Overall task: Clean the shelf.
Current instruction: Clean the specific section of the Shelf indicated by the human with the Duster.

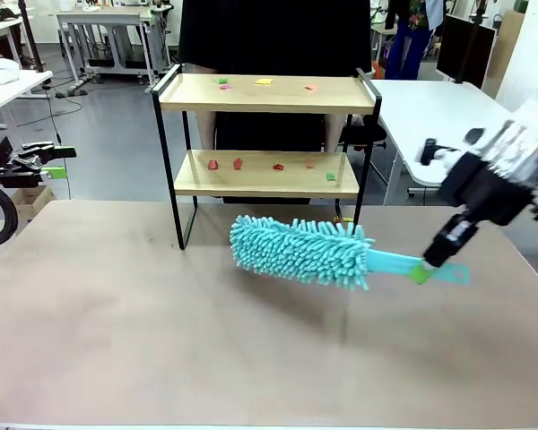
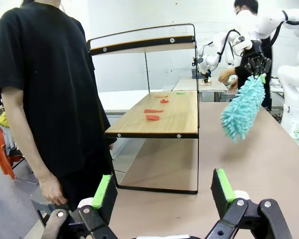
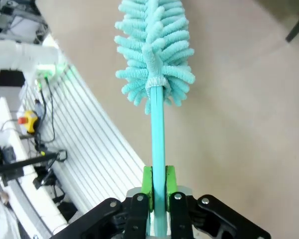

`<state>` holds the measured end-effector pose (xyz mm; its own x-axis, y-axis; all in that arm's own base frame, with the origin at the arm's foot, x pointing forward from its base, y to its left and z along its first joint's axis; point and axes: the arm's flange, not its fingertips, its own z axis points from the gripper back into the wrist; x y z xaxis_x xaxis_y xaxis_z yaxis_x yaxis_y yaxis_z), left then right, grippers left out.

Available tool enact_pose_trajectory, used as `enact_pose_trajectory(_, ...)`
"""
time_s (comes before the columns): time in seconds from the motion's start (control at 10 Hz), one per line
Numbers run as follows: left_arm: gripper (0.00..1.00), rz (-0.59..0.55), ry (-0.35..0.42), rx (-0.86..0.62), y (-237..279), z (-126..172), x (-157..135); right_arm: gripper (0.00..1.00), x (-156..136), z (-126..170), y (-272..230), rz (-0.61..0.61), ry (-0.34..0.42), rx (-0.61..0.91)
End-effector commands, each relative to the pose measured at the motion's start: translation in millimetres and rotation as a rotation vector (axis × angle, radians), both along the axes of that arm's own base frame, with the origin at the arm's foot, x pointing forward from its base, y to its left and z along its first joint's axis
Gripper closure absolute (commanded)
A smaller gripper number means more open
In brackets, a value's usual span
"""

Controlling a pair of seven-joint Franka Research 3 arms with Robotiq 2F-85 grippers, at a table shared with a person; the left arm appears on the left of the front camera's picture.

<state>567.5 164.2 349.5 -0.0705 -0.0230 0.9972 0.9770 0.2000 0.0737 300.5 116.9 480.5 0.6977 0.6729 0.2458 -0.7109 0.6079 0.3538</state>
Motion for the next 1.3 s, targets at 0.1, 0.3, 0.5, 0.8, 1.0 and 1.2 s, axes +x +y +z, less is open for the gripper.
enact_pose_trajectory(0.1,0.0,-0.003,-0.004,0.008,-0.4,1.3,-1.1,0.87,-37.8,27.5,-35.5,0.029,-0.029,-0.11)
enact_pose_trajectory(0.3,0.0,-0.003,-0.004,0.008,-0.4,1.3,-1.1,0.87,-57.9,33.9,-55.5,0.087,-0.03,-0.159)
enact_pose_trajectory(0.5,0.0,-0.003,-0.004,0.008,-0.4,1.3,-1.1,0.87,-73.9,30.8,-73.5,0.063,-0.005,-0.175)
enact_pose_trajectory(0.8,0.0,-0.003,-0.004,0.008,-0.4,1.3,-1.1,0.87,-100.1,29.2,-82.9,0.081,-0.067,-0.142)
enact_pose_trajectory(1.0,0.0,-0.003,-0.004,0.008,-0.4,1.3,-1.1,0.87,-76.2,45.1,-68.6,0.063,-0.003,-0.201)
enact_pose_trajectory(1.2,0.0,-0.003,-0.004,0.008,-0.4,1.3,-1.1,0.87,-76.2,45.1,-68.6,0.063,-0.003,-0.201)
